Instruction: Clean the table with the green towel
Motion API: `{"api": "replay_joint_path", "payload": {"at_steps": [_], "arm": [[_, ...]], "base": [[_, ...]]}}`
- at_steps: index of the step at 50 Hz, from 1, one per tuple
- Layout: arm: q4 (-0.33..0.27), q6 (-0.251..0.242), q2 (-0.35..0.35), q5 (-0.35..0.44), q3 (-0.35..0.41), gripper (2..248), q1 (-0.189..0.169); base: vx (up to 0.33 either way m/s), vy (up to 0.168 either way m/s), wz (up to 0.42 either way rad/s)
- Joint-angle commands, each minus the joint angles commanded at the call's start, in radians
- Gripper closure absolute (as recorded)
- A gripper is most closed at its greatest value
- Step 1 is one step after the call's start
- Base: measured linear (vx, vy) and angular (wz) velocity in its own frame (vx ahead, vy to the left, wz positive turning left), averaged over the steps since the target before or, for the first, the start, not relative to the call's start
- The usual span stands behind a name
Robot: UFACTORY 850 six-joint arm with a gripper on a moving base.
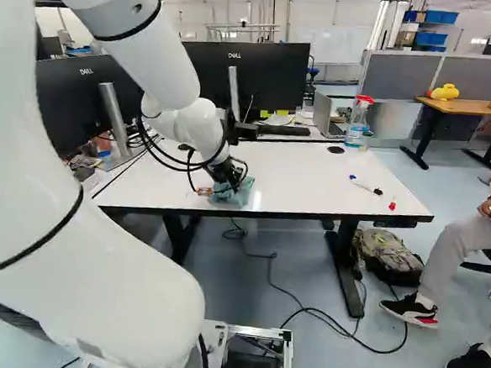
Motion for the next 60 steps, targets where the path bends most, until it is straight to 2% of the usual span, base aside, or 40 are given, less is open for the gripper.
{"api": "replay_joint_path", "payload": {"at_steps": [22, 60], "arm": [[0.000, 0.000, -0.113, 0.000, -0.112, 195, 0.035], [0.000, 0.000, -0.209, 0.000, -0.214, 195, 0.168]], "base": [[0.000, 0.000, 0.000], [0.000, 0.000, 0.000]]}}
